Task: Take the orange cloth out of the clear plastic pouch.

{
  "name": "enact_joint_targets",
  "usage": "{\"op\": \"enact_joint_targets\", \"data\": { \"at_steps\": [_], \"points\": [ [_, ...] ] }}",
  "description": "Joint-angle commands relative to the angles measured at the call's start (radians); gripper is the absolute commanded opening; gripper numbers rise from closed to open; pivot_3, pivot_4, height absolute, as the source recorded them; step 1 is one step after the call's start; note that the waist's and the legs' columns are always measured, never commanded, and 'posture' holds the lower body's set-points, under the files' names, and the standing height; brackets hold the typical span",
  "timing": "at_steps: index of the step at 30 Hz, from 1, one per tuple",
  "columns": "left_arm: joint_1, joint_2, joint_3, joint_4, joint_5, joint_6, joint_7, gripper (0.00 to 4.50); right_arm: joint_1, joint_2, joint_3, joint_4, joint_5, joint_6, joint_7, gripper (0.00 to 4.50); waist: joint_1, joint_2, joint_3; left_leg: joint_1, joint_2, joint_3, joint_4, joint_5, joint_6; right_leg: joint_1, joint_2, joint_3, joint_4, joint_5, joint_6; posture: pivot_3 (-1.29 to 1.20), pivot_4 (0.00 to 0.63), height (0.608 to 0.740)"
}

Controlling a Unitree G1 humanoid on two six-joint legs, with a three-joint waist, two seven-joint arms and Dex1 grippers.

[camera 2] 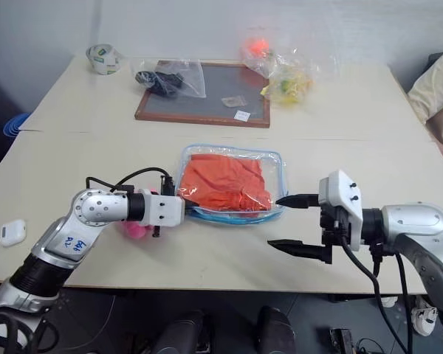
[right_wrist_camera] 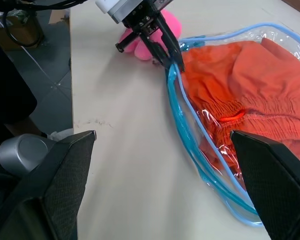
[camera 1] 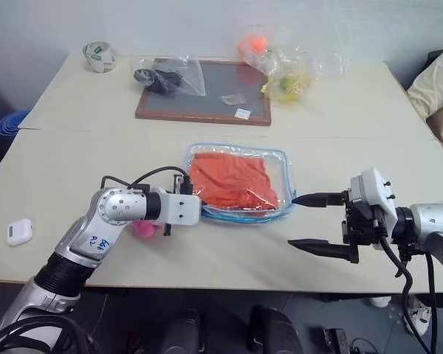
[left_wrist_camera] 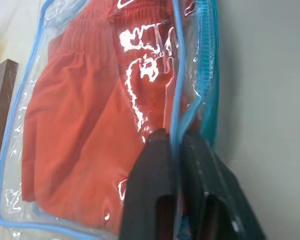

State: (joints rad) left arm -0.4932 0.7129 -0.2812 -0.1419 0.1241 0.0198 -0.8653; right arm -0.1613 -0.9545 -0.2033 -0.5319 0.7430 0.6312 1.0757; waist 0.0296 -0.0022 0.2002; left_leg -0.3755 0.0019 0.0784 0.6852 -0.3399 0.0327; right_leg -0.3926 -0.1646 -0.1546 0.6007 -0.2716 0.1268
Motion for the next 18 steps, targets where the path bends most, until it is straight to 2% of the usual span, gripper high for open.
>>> {"op": "enact_joint_targets", "data": {
  "at_steps": [1, 2, 5, 9, 15, 18],
  "points": [
    [0.000, -0.046, 0.068, -0.043, -0.064, 0.066, 0.028, 0.40, 0.010, 0.002, -0.006, -0.030, -0.020, -0.041, 0.005, 4.50, 0.001, 0.000, 0.000, 0.000, 0.000, 0.000, 0.000, 0.000, 0.000, 0.000, 0.000, 0.000, 0.000, 0.000, 0.000, 0.00, 0.150, 0.740],
    [-0.002, -0.066, 0.091, -0.060, -0.101, 0.101, 0.029, 0.40, 0.007, 0.005, 0.001, -0.028, -0.018, -0.046, 0.009, 4.50, 0.000, 0.000, 0.000, 0.000, 0.000, 0.000, 0.000, 0.000, 0.000, 0.000, 0.000, 0.000, 0.000, 0.000, 0.000, 0.00, 0.150, 0.740],
    [-0.006, -0.115, 0.152, -0.116, -0.190, 0.207, 0.039, 0.38, -0.015, 0.022, 0.039, -0.020, -0.035, -0.057, -0.001, 3.93, -0.003, 0.000, 0.000, 0.000, 0.000, -0.001, 0.000, 0.000, 0.000, 0.000, 0.000, 0.000, 0.000, 0.000, 0.000, 0.00, 0.150, 0.740],
    [0.008, -0.128, 0.184, -0.179, -0.232, 0.321, 0.055, 0.38, -0.057, 0.074, 0.139, -0.007, -0.132, -0.099, -0.053, 2.69, -0.005, 0.000, 0.000, 0.000, 0.000, -0.001, 0.000, 0.000, 0.000, 0.000, 0.000, -0.001, 0.000, 0.000, 0.000, 0.00, 0.150, 0.740],
    [0.036, -0.127, 0.181, -0.268, -0.251, 0.420, 0.077, 0.38, -0.191, 0.221, 0.373, 0.108, -0.452, -0.239, -0.208, 0.60, -0.007, 0.000, 0.000, 0.000, 0.000, -0.001, 0.000, 0.001, -0.001, 0.000, 0.000, 0.000, 0.001, 0.000, 0.000, 0.00, 0.150, 0.740],
    [0.041, -0.135, 0.165, -0.294, -0.250, 0.445, 0.091, 0.38, -0.253, 0.289, 0.461, 0.199, -0.596, -0.314, -0.276, 0.60, -0.004, -0.001, 0.000, 0.000, 0.000, -0.001, 0.001, 0.001, -0.001, 0.000, 0.000, 0.000, 0.001, 0.000, 0.000, 0.00, 0.150, 0.740]
  ]
}}
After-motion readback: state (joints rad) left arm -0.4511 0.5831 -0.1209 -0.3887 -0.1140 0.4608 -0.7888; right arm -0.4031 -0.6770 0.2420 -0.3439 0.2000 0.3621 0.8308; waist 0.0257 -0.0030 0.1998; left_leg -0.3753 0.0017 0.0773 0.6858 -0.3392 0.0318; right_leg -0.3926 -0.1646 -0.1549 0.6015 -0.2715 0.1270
